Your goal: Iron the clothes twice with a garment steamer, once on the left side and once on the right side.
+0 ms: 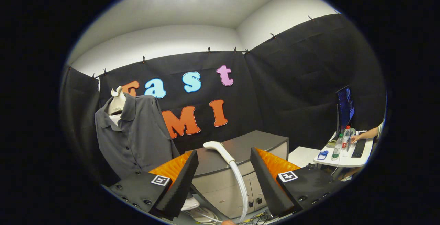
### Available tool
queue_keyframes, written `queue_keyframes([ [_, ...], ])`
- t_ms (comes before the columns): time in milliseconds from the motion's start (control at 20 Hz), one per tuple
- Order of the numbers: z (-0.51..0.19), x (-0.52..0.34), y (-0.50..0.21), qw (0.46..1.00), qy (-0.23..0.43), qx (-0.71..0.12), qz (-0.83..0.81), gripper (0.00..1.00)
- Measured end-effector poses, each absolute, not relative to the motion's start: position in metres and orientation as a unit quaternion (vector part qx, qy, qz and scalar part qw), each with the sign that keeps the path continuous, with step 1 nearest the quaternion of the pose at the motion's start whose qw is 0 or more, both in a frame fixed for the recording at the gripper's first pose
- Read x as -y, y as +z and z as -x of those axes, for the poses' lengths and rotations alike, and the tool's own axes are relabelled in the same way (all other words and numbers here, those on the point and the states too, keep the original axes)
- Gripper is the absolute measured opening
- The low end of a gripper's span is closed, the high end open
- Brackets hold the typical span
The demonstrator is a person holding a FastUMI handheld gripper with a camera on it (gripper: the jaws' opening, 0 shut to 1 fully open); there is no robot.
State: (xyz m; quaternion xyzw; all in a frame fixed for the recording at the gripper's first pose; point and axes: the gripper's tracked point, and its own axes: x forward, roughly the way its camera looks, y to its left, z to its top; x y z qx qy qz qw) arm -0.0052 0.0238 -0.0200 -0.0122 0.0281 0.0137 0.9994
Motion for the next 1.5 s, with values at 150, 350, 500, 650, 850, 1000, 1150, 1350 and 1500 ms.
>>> queue_keyframes([
  [150,0.006,-0.027,-0.021,0.999,0.013,-0.03,0.014,0.98],
  [350,0.0,-0.04,-0.022,0.999,0.03,-0.037,0.024,0.98],
  [500,-0.014,-0.05,-0.026,0.997,0.051,-0.056,0.029,0.98],
  [650,-0.036,-0.055,-0.033,0.995,0.064,-0.075,0.023,0.98],
  [850,-0.071,-0.06,-0.046,0.992,0.076,-0.098,0.032,0.98],
  [1000,-0.107,-0.06,-0.059,0.989,0.083,-0.118,0.043,0.98],
  [1150,-0.148,-0.055,-0.077,0.984,0.086,-0.145,0.059,0.98],
  [1350,-0.208,-0.049,-0.104,0.977,0.089,-0.174,0.083,0.98],
  [1500,-0.251,-0.046,-0.127,0.97,0.096,-0.197,0.104,0.98],
])
